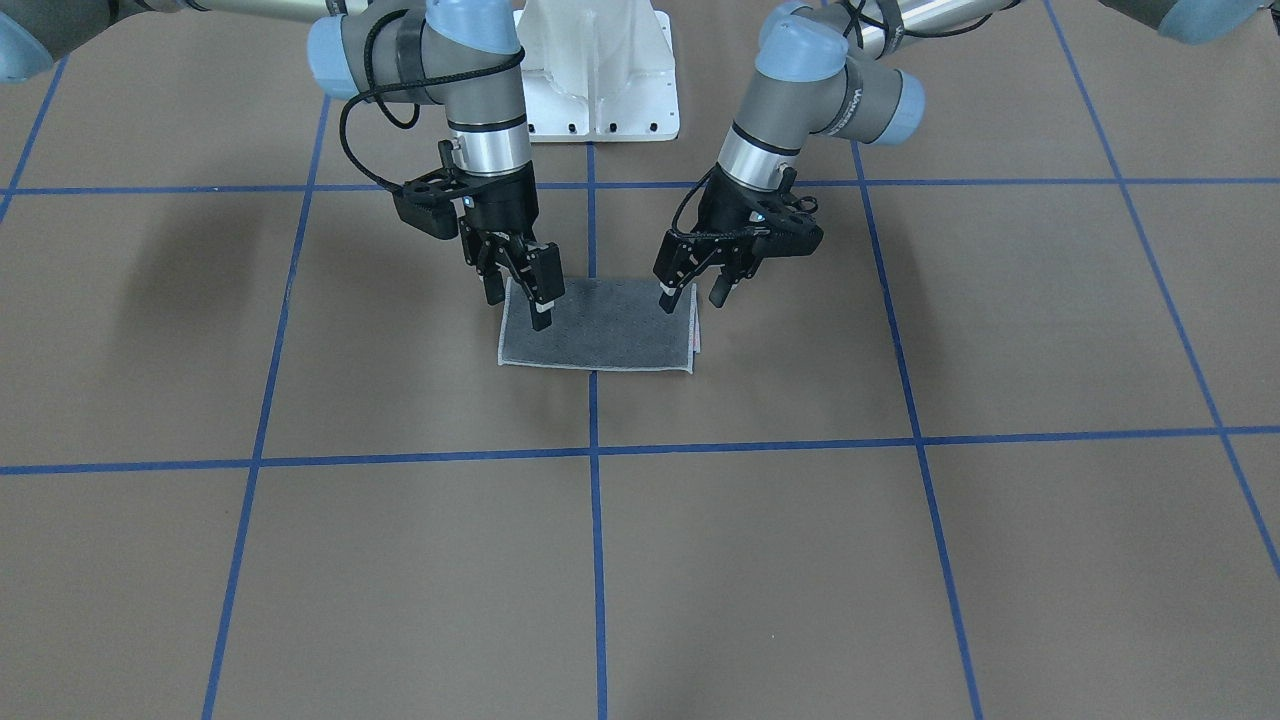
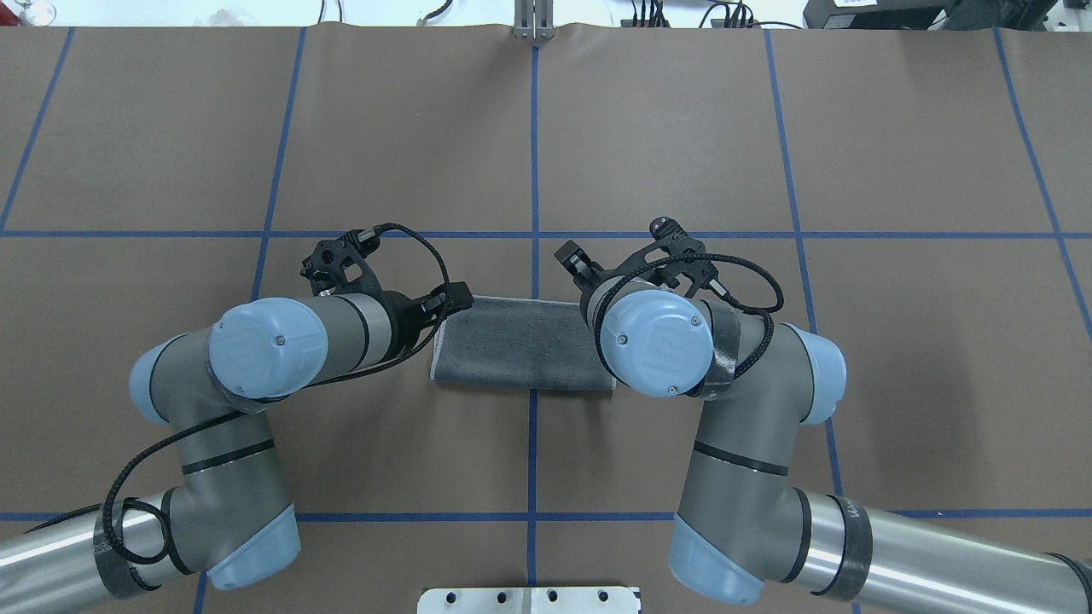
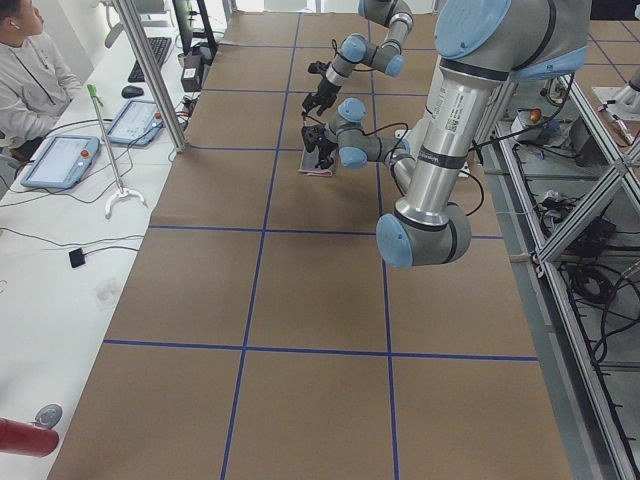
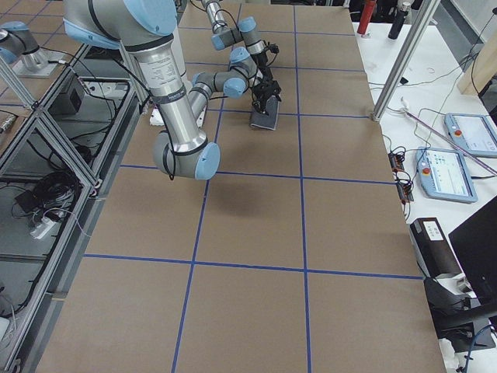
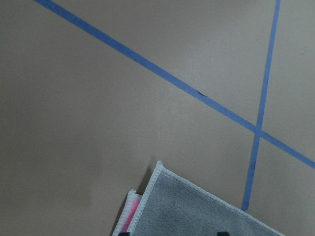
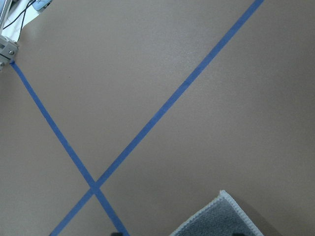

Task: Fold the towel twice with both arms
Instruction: 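Release the folded edge and raise the right arm away while the left gripper holds, then grasp the folded strip's end nearest the left gripper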

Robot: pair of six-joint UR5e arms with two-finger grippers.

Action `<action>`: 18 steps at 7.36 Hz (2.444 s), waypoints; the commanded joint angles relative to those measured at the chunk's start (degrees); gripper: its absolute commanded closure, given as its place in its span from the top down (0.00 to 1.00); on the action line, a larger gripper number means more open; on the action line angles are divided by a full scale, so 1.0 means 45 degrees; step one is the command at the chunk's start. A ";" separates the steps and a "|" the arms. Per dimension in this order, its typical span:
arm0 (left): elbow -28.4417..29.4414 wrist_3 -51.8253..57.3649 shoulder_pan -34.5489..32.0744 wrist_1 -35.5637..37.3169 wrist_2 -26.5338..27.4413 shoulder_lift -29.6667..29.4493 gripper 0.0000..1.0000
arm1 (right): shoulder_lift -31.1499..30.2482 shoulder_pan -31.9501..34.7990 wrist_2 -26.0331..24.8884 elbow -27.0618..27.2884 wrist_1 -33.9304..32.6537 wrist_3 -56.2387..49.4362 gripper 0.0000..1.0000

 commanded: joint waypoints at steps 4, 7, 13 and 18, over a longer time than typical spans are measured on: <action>-0.0114 0.0025 0.0157 -0.0198 -0.0715 0.0390 1.00 | -0.0456 0.2510 0.3453 0.0014 -0.0062 -0.5106 1.00; 0.0080 -0.0519 0.0546 -0.0276 -0.0657 0.0509 1.00 | -0.1139 0.4545 0.5744 0.0014 -0.0122 -0.8863 1.00; 0.0334 -0.1870 0.1055 -0.0355 -0.0383 0.0490 0.67 | -0.1180 0.4627 0.5748 0.0072 -0.0102 -0.8891 1.00; 0.0374 -0.1928 0.1036 -0.0355 -0.0287 0.0490 0.58 | -0.1199 0.4627 0.5728 0.0112 -0.0102 -0.8891 1.00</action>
